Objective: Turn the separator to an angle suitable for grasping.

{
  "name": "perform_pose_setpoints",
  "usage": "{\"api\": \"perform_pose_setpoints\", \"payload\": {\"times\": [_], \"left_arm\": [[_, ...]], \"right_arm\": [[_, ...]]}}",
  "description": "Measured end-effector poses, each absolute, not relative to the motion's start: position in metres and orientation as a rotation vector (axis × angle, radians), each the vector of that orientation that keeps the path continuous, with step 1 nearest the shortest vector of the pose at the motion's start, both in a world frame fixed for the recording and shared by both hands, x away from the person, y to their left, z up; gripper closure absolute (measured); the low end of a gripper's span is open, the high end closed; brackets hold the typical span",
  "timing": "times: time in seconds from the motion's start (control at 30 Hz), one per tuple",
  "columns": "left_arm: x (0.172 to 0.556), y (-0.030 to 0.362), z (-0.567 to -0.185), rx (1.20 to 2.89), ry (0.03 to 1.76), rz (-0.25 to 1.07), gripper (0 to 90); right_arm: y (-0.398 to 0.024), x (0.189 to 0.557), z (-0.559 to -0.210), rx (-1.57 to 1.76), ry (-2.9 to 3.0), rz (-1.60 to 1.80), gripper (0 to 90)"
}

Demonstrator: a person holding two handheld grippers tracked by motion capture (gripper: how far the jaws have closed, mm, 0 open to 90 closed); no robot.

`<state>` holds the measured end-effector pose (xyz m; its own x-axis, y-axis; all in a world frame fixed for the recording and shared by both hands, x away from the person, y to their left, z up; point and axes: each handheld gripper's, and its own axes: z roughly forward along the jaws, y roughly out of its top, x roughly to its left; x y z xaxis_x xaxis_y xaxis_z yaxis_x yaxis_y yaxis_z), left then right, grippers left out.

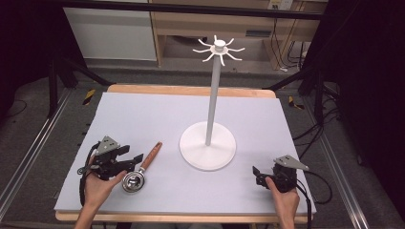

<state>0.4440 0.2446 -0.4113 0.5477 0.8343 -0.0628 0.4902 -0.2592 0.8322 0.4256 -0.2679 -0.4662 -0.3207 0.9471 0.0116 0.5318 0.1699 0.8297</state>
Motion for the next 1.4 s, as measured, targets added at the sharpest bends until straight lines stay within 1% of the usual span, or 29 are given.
{"api": "perform_pose_setpoints", "payload": {"times": [0.4,0.6,0.9,1.13,1.2,1.4], "left_arm": [[0.457,0.231,-0.401,2.024,1.067,0.49,37.4],[0.464,0.227,-0.399,2.048,1.07,0.488,40.4],[0.474,0.219,-0.404,2.11,1.086,0.481,42.1],[0.482,0.212,-0.413,2.181,1.093,0.455,44.0],[0.482,0.211,-0.414,2.177,1.097,0.445,44.8],[0.485,0.204,-0.419,2.242,1.094,0.443,45.0]], "right_arm": [[-0.268,0.426,-0.466,1.394,1.935,1.035,6.0],[-0.269,0.426,-0.466,1.397,1.937,1.035,6.0],[-0.269,0.426,-0.466,1.401,1.941,1.032,6.0],[-0.269,0.427,-0.466,1.405,1.945,1.031,6.0],[-0.269,0.427,-0.466,1.404,1.947,1.03,6.0],[-0.269,0.427,-0.467,1.407,1.951,1.032,6.0]]}}
